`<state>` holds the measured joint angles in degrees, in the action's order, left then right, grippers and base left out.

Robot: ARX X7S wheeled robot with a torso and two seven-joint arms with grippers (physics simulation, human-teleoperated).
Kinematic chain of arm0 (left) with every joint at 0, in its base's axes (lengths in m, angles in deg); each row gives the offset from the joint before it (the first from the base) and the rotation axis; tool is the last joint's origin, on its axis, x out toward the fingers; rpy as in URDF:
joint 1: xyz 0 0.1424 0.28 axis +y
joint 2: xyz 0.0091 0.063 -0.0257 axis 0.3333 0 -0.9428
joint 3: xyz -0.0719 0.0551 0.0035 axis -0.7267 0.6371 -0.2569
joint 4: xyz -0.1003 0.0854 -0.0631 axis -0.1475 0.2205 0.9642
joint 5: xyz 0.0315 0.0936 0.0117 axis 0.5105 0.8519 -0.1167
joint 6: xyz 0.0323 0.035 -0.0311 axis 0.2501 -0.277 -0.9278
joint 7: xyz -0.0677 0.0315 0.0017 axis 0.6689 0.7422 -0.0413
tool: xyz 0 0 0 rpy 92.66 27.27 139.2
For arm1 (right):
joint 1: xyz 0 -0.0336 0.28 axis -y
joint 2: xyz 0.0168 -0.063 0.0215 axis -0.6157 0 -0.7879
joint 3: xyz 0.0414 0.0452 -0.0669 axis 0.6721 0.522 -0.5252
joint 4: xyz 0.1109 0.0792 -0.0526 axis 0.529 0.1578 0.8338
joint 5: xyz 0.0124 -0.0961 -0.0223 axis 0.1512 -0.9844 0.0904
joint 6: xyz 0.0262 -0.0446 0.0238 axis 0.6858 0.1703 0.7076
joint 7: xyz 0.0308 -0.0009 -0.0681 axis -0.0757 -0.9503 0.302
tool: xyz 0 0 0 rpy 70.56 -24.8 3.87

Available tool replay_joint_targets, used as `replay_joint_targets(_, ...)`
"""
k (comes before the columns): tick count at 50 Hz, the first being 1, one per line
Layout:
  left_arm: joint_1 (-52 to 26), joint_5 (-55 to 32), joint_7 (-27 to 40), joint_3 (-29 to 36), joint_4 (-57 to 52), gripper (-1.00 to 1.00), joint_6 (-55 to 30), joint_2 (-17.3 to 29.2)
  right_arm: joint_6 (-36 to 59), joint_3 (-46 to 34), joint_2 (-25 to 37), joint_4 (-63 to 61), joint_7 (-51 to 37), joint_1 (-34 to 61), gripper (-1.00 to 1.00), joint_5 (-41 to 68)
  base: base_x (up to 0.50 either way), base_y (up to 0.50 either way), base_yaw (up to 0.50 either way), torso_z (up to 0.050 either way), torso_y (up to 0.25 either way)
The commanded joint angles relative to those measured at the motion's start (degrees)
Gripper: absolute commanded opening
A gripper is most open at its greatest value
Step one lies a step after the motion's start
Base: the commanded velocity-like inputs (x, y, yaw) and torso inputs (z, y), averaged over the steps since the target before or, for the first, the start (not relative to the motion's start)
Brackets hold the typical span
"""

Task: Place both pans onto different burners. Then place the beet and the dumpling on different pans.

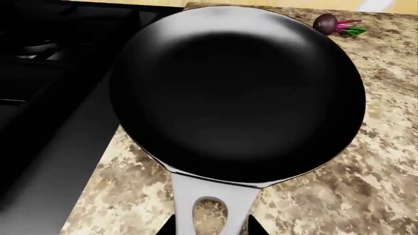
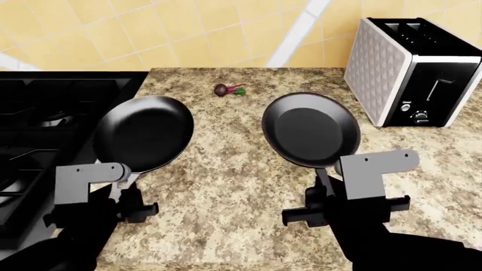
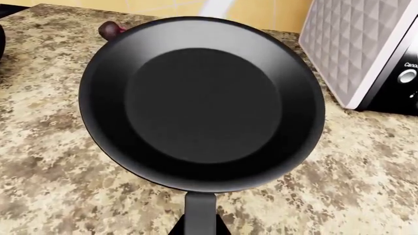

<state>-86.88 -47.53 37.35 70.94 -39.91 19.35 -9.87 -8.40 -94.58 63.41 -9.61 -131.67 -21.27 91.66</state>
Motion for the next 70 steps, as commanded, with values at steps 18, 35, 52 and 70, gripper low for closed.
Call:
replay_joint_targets(18,-4.8,-19.8,9.5,-9.1,-16.8,-1.00,-5.2,3.6,-0.4,1.4,1.4,-3.1,-1.2,1.4,-1.00,-1.5,0.00,0.00,0.00,0.001,0.004)
replay_joint_targets(35,-3.1,-17.0,7.2,-8.3,-17.8,-1.00,-3.2,3.5,-1.0,0.8,2.3,-4.3,0.3,1.0,-1.00,-2.8,-0.32,0.00,0.00,0.001,0.004)
replay_joint_targets(52,-4.2,-19.7,9.1,-8.7,-16.8,-1.00,-3.7,4.2,-3.2,0.2,2.8,-5.6,3.9,0.0,-1.00,-6.4,-0.06,0.10,0.00,0.002,0.003)
replay_joint_targets(70,-3.3,-19.4,8.4,-8.7,-16.5,-1.00,-2.9,4.8,-3.9,0.2,3.0,-5.9,3.9,-0.3,-1.00,-6.1,0.00,0.50,0.00,0.001,0.004)
